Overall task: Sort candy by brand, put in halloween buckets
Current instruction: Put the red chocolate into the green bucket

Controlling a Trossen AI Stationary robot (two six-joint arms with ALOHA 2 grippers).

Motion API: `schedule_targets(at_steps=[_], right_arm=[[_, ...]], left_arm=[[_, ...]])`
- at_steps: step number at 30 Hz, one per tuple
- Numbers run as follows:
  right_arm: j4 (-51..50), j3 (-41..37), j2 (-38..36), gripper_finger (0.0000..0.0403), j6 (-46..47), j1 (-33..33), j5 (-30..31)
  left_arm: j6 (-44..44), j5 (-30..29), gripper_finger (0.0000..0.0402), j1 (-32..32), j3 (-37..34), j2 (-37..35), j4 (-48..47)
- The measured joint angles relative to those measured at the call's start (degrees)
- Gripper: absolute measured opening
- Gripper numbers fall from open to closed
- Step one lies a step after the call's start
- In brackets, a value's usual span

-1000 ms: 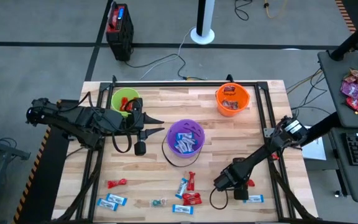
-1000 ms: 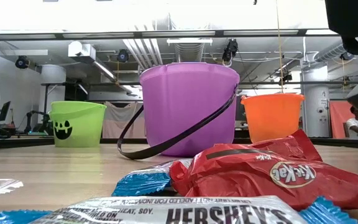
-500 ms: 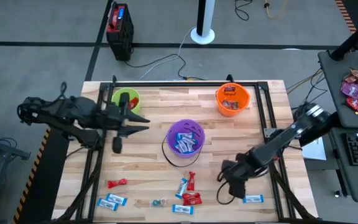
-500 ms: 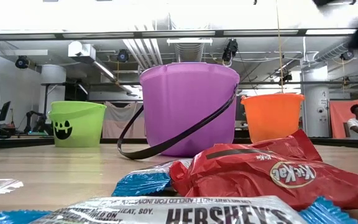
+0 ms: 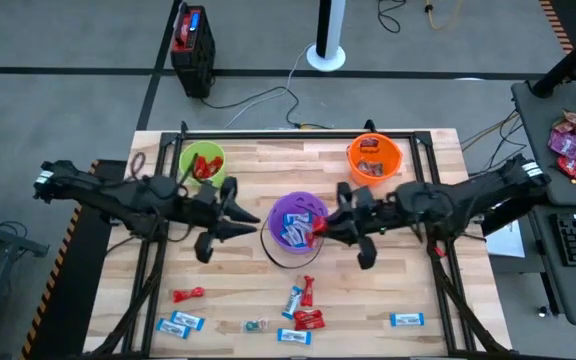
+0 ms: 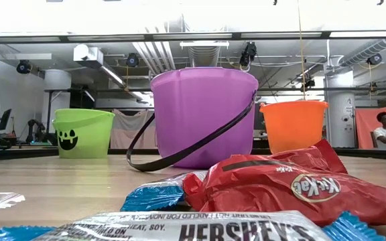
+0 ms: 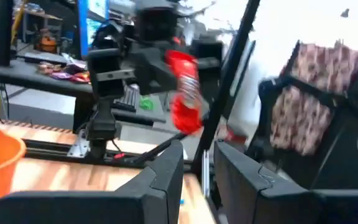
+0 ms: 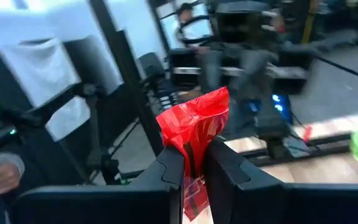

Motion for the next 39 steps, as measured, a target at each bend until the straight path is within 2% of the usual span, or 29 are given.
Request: schedule_targets(at_steps=[5,10,14,20,25,28,30,35,37,39], right_arm=[[4.29,3.66,6.16,0.0029,-3.27,-3.95,-8.97],[3.62,8.96,12.29,0.0029,-3.55,-7.48,-17.11],[3.22,13.36,16.18,0.0029,-2.99,-9.83,-24.05],[0.49,18.24,19.76,0.0029,-2.84,-11.56,-28.97],[1.01,20.07,21.22,0.0029,-3.26,-12.59,-29.95],[0.75,19.98,21.3,0.0029,-3.38,-13.28,-29.99],[0.75,19.9,21.33,0.0029,-3.41,-13.62,-30.0],[0.48,19.96,21.1,0.0074,-1.02,-14.34,-28.94],[-0.16,19.98,20.98,0.01,0.37,-14.92,-28.73],[-1.75,19.98,20.77,0.0127,1.08,-15.49,-28.24]], left_arm=[[-8.19,0.35,0.0075,2.59,-5.25,2.27,7.96],[-13.48,10.65,0.0092,3.19,-6.7,5.28,18.34],[-14.8,10.76,0.0123,3.35,-6.24,7.15,17.71],[-14.27,12.08,0.0168,3.3,-4.62,8.29,18.17],[-12.56,11.96,0.0179,3.34,-4.56,8.19,18.1],[-12.27,11.97,0.0164,3.45,-4.56,8.18,17.61],[-12.22,11.97,0.0139,3.45,-4.56,8.09,17.63],[-11.48,11.89,0.0028,3.89,-4.56,7.7,17.2],[-11.93,11.86,0.0017,4.4,-4.56,7.27,16.73],[-12.41,11.83,0.0028,4.93,-4.56,6.72,15.37]])
